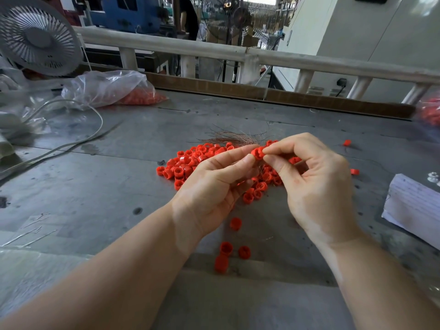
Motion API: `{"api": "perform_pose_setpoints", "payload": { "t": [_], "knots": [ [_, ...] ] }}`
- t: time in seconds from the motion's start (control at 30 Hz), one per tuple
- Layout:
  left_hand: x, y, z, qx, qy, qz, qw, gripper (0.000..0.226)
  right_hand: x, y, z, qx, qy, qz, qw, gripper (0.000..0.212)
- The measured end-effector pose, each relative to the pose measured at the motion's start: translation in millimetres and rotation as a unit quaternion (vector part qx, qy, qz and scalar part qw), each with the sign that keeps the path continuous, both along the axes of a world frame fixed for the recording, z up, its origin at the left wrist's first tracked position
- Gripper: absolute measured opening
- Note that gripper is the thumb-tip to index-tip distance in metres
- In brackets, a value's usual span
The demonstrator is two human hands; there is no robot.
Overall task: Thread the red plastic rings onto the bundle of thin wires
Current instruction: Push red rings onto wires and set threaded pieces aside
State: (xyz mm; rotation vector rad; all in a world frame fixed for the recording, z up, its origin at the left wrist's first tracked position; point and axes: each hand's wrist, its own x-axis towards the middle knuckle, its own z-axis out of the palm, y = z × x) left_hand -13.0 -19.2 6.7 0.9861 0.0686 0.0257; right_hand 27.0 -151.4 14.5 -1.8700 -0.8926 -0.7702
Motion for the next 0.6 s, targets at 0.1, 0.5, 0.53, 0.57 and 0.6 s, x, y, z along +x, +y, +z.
{"api": "perform_pose_setpoints", "payload": {
  "t": [0.1, 0.5, 0.53, 0.57, 0.6],
  "knots": [
    [0.3, 0.5, 0.0, 0.001, 0.001, 0.001, 1.0, 0.02, 0.6, 0.3, -1.1, -0.008, -0.008, -0.002, 1.0, 0.004],
    [0.0, -0.2, -0.5, 0.011, -0.006, -0.001, 1.0, 0.02, 1.8, -0.6, -2.5, -0.016, -0.026, -0.003, 1.0, 0.005],
    [0.2, -0.2, -0.5, 0.011, -0.007, 0.0, 1.0, 0.021, 1.8, -0.4, -2.8, -0.019, -0.022, -0.001, 1.0, 0.005],
    [0.3, -0.3, -0.6, 0.011, -0.008, 0.001, 1.0, 0.022, 1.7, -0.2, -3.3, -0.02, -0.018, 0.001, 1.0, 0.006],
    [0.3, -0.3, -0.6, 0.01, -0.009, 0.001, 1.0, 0.024, 1.5, -0.1, -3.6, -0.021, -0.013, 0.002, 1.0, 0.007]
  ]
}}
